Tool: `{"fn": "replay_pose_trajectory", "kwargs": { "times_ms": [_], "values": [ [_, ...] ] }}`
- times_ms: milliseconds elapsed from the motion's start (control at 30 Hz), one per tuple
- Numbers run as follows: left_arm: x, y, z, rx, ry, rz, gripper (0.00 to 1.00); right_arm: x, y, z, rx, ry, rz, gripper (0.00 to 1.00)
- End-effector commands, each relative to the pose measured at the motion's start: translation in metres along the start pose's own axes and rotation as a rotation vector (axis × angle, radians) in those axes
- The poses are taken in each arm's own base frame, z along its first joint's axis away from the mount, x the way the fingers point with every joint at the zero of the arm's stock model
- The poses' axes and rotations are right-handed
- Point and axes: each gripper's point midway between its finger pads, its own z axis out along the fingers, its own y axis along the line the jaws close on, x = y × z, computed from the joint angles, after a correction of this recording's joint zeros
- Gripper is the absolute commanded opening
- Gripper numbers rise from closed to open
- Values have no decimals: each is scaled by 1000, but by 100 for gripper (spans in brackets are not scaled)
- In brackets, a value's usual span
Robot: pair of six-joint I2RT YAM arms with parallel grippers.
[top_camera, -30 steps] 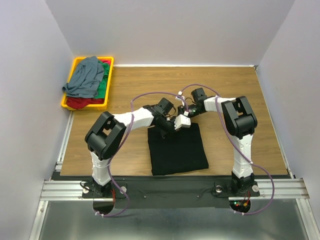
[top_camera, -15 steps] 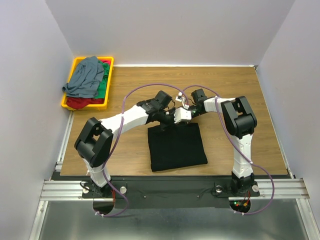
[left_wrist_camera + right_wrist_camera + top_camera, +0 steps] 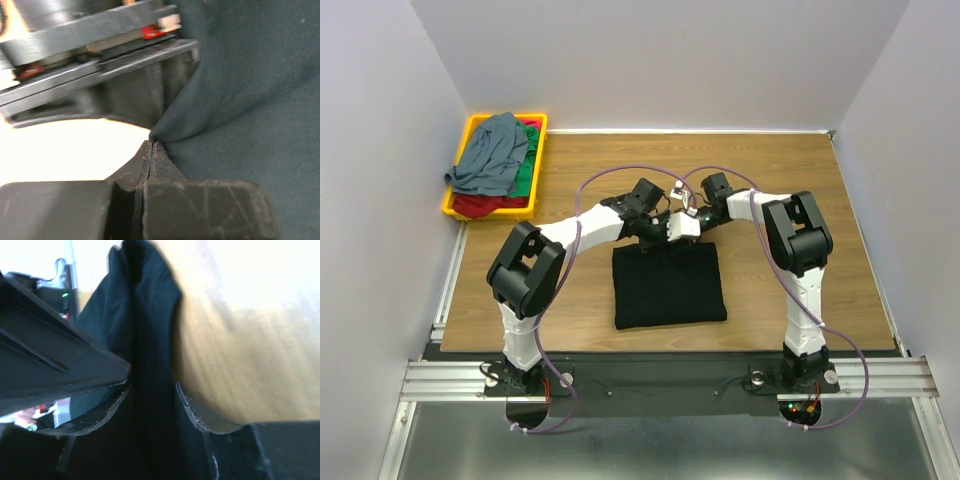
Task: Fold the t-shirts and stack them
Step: Fold the tshirt
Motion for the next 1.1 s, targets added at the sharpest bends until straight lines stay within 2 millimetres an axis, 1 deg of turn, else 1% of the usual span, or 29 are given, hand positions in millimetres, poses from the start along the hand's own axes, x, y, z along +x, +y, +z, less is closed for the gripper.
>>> {"fn": "replay_pose_trajectory", "kwargs": {
  "times_ms": [0, 33, 67, 100, 133, 167, 200, 233, 267, 300, 333, 367, 400, 433, 467, 500, 533, 567, 600, 633, 667, 700, 733, 767, 800, 867, 900, 1067],
  "values": [
    [-8, 17, -3, -56, -38, 60, 0, -24, -65, -35, 366, -20, -57, 47],
    [-6, 17, -1, -56, -33, 57, 0, -26, -68, -42, 398, -28, -51, 48],
    [-5, 19, -1, -57, -32, 61, 0, -42, -69, -55, 454, -56, -73, 52],
    [-3, 18, 2, -48, -31, 60, 3, -49, -74, -70, 488, -83, -61, 53],
    [-1, 19, 3, -46, -29, 62, 3, -56, -73, -79, 504, -103, -65, 54],
    [0, 20, 4, -46, -29, 58, 4, -67, -71, -96, 523, -131, -72, 57],
    [1, 21, 3, -45, -33, 55, 6, -73, -66, -99, 526, -139, -84, 57],
    [2, 22, 5, -41, -30, 56, 11, -75, -66, -112, 535, -155, -77, 57],
    [4, 25, 3, -45, -29, 50, 13, -73, -59, -115, 509, -150, -64, 58],
    [2, 26, 1, -38, -36, 50, 17, -77, -54, -128, 509, -168, -73, 58],
    [0, 29, -1, -41, -46, 40, 25, -76, -49, -131, 498, -173, -68, 58],
    [-3, 32, -6, -45, -60, 31, 30, -71, -44, -134, 486, -169, -55, 58],
    [-12, 41, -16, -56, -92, 24, 33, -62, -39, -135, 459, -164, -47, 58],
    [-13, 43, -22, -57, -101, -10, 39, -62, -28, -139, 453, -171, -63, 58],
    [-18, 47, -30, -68, -118, -27, 45, -56, -25, -139, 444, -167, -52, 58],
    [-24, 49, -38, -66, -146, -42, 48, -52, -19, -138, 424, -165, -55, 58],
    [-27, 58, -56, -89, -167, -73, 49, -41, -15, -135, 405, -153, -38, 59],
    [-30, 60, -65, -90, -185, -119, 50, -41, -5, -135, 384, -162, -53, 59],
    [-35, 61, -79, -94, -215, -150, 50, -37, -2, -134, 372, -161, -48, 59],
    [-28, 64, -88, -99, -218, -199, 50, -31, 1, -131, 356, -156, -37, 59],
    [-25, 64, -94, -95, -224, -233, 50, -29, 3, -130, 348, -156, -32, 59],
    [-23, 61, -99, -87, -233, -289, 50, -28, 3, -129, 340, -158, -24, 59],
    [-15, 54, -102, -84, -225, -327, 50, -26, 4, -127, 332, -156, -21, 59],
    [-6, 55, -107, -93, -223, -372, 50, -22, 3, -126, 326, -152, -14, 59],
    [3, 43, -107, -77, -217, -421, 50, -22, 3, -124, 321, -152, -11, 59],
    [18, 37, -109, -82, -208, -491, 50, -20, 0, -122, 312, -152, 1, 59],
    [27, 28, -108, -76, -202, -545, 50, -20, 0, -121, 305, -151, 4, 59],
    [48, 12, -107, -68, -209, -660, 49, -16, -6, -117, 295, -149, 22, 58]
  ]
}}
